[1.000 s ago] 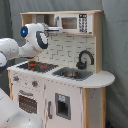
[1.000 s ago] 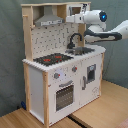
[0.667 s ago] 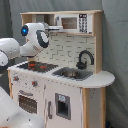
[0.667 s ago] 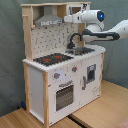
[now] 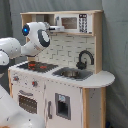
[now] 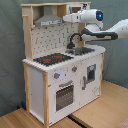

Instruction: Play with the kitchen

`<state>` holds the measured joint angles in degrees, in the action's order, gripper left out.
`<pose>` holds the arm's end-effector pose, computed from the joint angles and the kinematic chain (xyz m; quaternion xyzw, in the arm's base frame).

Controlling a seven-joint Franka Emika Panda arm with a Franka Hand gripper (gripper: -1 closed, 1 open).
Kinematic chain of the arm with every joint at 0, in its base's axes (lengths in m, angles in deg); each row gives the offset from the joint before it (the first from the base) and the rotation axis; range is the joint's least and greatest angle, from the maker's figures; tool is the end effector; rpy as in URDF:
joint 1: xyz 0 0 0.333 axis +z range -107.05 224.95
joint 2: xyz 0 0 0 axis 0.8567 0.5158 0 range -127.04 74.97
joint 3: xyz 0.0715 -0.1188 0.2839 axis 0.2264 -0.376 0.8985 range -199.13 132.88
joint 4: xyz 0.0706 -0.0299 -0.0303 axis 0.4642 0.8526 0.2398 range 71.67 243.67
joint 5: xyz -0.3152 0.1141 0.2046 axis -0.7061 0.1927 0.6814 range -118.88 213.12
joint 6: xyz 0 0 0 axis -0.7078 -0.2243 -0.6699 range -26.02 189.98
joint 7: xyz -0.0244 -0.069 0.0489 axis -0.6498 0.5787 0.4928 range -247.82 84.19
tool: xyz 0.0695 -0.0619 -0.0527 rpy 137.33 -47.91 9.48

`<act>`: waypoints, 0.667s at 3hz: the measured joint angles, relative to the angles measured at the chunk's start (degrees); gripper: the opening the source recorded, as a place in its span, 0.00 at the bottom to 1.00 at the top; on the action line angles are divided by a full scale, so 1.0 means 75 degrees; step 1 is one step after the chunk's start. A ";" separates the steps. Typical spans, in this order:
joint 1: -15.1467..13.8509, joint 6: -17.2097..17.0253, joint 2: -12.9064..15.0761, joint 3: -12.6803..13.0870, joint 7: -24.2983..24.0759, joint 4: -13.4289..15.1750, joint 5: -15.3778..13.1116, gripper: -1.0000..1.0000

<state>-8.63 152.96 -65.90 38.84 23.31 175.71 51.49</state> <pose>0.5067 0.2716 0.7032 0.2834 0.6774 0.2195 0.6424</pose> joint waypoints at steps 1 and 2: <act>0.0604 -0.0489 0.0004 -0.0490 -0.0326 0.0201 0.0004 0.00; 0.1179 -0.0432 0.0010 -0.0892 -0.0326 0.0556 0.0005 0.00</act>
<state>0.22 149.72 -65.83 32.15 20.87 179.88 51.53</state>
